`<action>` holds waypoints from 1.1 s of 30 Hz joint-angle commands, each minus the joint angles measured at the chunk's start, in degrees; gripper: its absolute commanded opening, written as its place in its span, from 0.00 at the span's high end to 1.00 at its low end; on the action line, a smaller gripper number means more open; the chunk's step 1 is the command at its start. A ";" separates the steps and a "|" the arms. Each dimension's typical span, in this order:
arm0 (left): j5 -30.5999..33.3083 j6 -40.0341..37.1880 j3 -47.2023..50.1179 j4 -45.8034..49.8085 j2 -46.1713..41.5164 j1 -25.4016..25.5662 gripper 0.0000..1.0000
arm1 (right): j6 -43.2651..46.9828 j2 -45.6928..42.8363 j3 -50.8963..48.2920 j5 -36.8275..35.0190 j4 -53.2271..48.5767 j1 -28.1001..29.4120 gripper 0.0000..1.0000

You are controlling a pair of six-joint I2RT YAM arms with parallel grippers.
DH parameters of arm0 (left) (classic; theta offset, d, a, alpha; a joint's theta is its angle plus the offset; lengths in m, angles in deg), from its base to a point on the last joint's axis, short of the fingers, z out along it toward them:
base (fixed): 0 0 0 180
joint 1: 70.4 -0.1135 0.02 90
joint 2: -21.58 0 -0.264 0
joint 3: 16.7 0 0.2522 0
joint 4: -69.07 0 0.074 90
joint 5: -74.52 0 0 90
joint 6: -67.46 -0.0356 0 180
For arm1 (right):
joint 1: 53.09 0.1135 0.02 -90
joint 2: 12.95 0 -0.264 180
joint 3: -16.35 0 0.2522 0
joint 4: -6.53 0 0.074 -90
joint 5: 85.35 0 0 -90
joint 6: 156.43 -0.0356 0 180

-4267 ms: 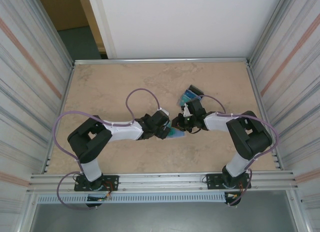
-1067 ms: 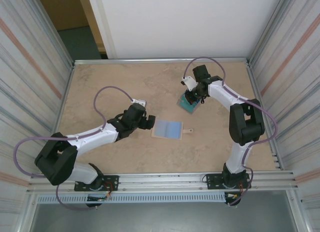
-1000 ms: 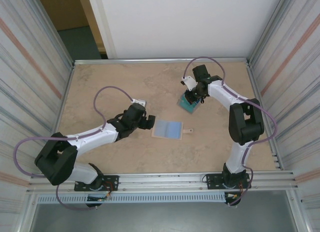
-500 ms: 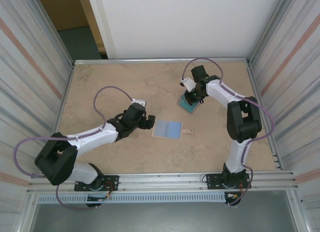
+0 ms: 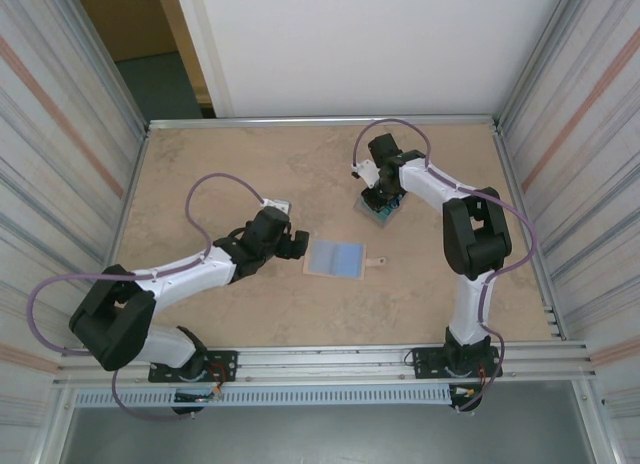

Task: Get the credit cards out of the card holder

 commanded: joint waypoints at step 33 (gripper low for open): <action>19.38 -8.10 8.39 -6.01 -17.59 -6.51 0.01 | -26.12 -45.38 -32.20 -18.49 15.60 -5.45 0.37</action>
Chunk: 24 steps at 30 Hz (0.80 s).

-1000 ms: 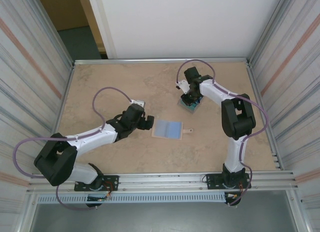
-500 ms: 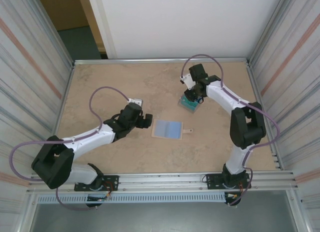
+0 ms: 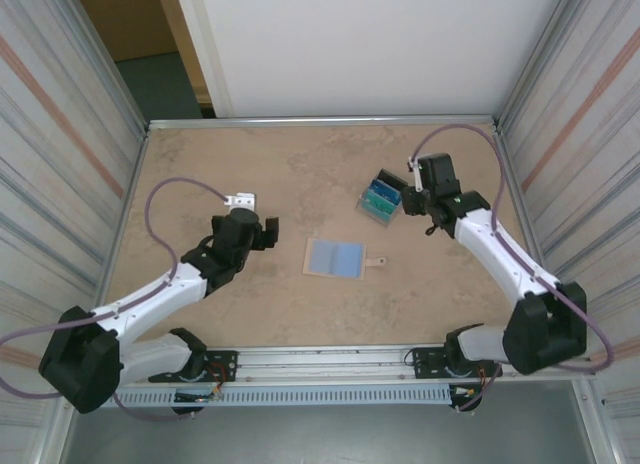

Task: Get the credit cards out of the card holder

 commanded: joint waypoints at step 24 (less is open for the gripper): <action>-2.28 -21.15 14.90 -38.92 2.11 -20.26 0.01 | -6.31 -17.73 -29.45 -7.42 31.97 -10.59 0.01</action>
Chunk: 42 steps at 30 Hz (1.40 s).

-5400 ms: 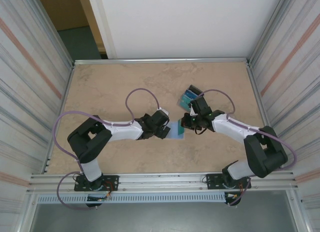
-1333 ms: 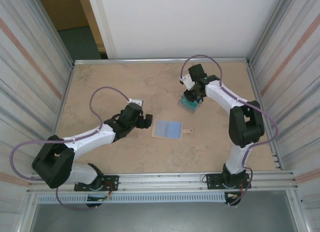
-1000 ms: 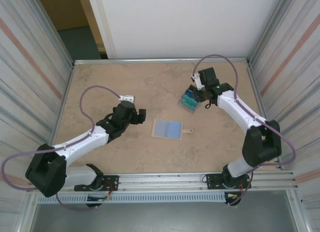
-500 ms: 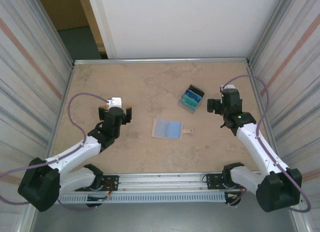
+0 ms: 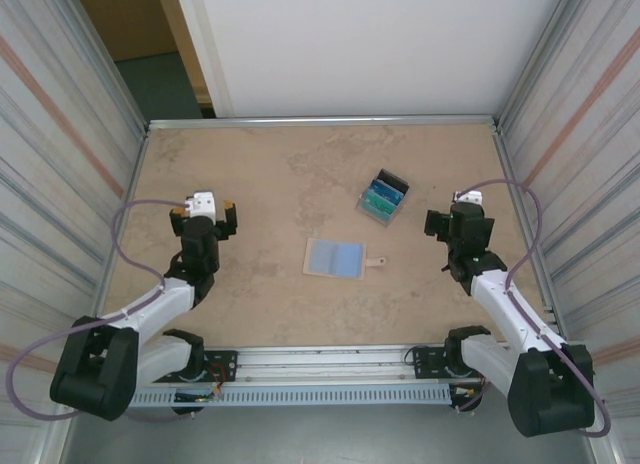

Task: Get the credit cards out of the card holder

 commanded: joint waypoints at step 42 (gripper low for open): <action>-24.61 -0.90 -3.04 -12.88 22.49 -14.71 0.01 | 1.36 10.39 -11.73 18.09 40.31 -12.23 0.01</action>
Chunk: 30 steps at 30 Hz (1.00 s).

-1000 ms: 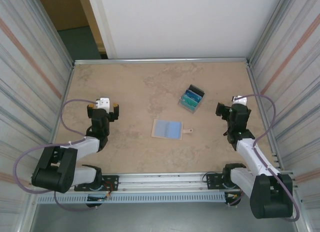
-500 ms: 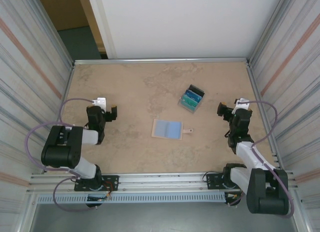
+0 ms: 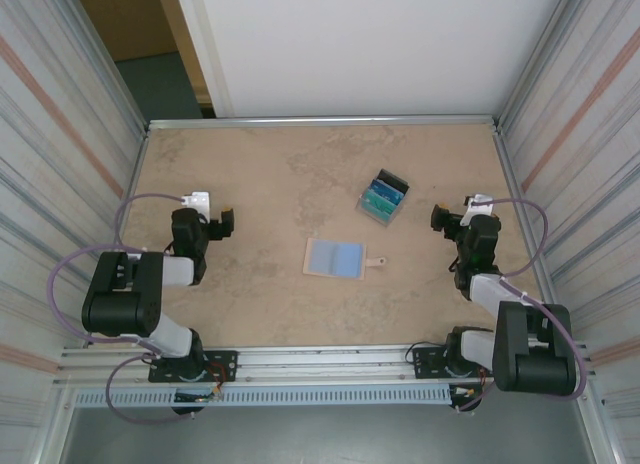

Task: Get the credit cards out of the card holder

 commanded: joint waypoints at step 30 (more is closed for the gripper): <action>-0.43 0.37 -0.83 0.00 -0.84 0.24 0.01 | 1.45 20.88 6.41 14.00 8.98 -0.43 0.01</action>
